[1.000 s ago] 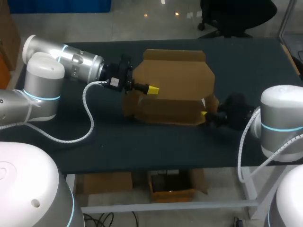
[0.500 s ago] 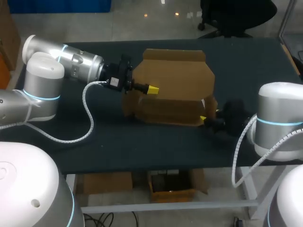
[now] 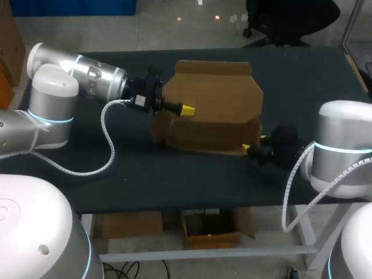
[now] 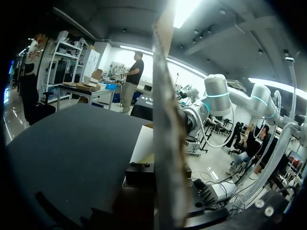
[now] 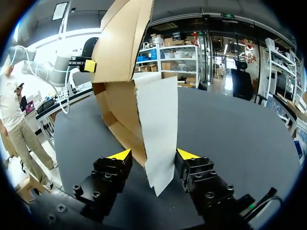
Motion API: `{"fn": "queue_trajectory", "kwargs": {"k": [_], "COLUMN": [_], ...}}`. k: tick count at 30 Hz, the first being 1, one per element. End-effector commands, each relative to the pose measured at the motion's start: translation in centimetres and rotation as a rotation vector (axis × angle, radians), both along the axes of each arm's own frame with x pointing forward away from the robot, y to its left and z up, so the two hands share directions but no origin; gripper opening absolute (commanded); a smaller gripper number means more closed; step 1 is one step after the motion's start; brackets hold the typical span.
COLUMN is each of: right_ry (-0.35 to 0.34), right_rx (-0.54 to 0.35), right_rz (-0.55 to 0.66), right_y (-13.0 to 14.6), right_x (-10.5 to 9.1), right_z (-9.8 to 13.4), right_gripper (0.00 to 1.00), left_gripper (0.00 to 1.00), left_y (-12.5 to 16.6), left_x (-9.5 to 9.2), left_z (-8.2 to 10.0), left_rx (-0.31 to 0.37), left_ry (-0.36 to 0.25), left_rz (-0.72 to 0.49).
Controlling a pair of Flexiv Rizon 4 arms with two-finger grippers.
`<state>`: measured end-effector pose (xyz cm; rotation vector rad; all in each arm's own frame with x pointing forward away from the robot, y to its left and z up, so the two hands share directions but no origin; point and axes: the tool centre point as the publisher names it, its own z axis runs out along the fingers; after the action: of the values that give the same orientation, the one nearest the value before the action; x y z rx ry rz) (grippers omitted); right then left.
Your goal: Assemble the packaging by folding the flat box into shape, placing the metal phone stand inside, and closing the box properly
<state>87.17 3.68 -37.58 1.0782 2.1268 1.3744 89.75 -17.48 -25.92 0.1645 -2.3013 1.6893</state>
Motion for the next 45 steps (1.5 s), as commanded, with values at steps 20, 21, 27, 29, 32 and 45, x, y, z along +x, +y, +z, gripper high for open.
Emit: {"fn": "queue_trajectory", "kwargs": {"k": [20, 21, 27, 29, 32, 45], "right_ry": [0.013, 0.016, 0.024, 0.02, 0.012, -0.011], "right_rx": [0.023, 0.026, 0.008, 0.0, 0.0, -0.044], "right_rz": [-0.038, -0.04, -0.107, -0.123, -0.129, -0.19], "right_y": [1.8, 1.8, 1.9, 1.9, 2.1, 2.8], "right_x": [0.6, 0.6, 0.3, 0.1, -0.1, -0.4], "right_z": [-0.6, -0.6, -0.8, -0.8, -0.8, -0.7], "right_gripper": [0.56, 0.56, 0.61, 0.6, 0.58, 0.6], "left_gripper": [0.0, 0.0, 0.0, 0.0, 0.0, 0.0], "left_y": [-0.2, -0.2, -0.2, -0.2, -0.2, -0.2], "left_x": [0.0, 0.0, 0.0, 0.0, 0.0, 0.0], "left_z": [-0.4, -0.4, -0.4, -0.4, -0.4, -0.4], "left_rx": [0.0, 0.0, 0.0, 0.0, 0.0, 0.0], "left_ry": [0.001, 0.001, 0.001, 0.001, 0.001, 0.001], "left_rz": [-0.004, -0.004, -0.004, -0.004, -0.004, -0.004]}}
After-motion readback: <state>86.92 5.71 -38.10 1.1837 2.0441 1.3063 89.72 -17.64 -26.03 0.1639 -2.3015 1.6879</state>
